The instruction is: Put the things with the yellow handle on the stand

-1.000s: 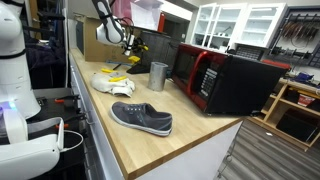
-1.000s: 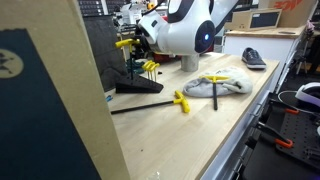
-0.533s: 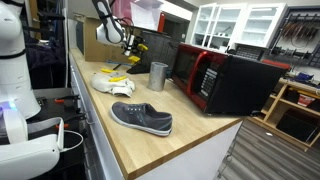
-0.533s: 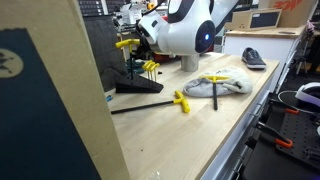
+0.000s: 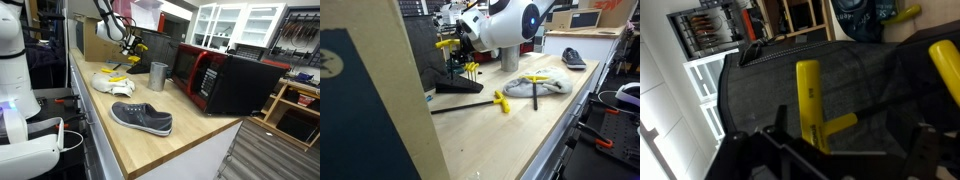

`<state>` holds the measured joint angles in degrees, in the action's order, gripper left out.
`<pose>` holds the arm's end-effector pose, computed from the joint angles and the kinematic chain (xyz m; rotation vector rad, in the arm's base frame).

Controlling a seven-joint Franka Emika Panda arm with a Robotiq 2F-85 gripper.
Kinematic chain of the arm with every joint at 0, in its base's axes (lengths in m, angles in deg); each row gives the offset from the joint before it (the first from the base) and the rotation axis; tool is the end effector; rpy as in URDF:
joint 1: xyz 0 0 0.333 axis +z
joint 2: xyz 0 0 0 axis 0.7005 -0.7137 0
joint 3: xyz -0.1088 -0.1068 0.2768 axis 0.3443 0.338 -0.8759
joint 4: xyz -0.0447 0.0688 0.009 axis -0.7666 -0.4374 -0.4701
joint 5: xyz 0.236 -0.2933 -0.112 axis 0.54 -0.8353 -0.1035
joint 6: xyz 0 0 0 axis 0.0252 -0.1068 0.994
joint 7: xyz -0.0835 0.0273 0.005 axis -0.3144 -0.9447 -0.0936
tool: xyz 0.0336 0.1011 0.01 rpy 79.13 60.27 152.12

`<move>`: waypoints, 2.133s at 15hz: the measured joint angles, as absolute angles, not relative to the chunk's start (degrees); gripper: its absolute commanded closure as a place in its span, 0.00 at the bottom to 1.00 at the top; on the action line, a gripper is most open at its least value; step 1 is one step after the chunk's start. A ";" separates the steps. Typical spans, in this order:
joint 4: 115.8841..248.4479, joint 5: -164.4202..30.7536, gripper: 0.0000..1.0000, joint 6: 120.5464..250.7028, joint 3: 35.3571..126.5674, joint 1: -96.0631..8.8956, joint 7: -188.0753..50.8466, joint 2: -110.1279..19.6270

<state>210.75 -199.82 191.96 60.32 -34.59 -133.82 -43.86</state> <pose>0.5229 0.2584 0.3034 1.6050 1.2612 1.2226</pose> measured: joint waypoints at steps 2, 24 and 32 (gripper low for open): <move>210.13 -199.30 0.00 195.55 60.32 -35.29 -133.82 -43.33; 206.73 -173.25 0.00 209.96 60.43 -39.19 -130.79 -41.73; 205.79 -170.90 0.00 209.61 60.41 -39.24 -130.54 -42.93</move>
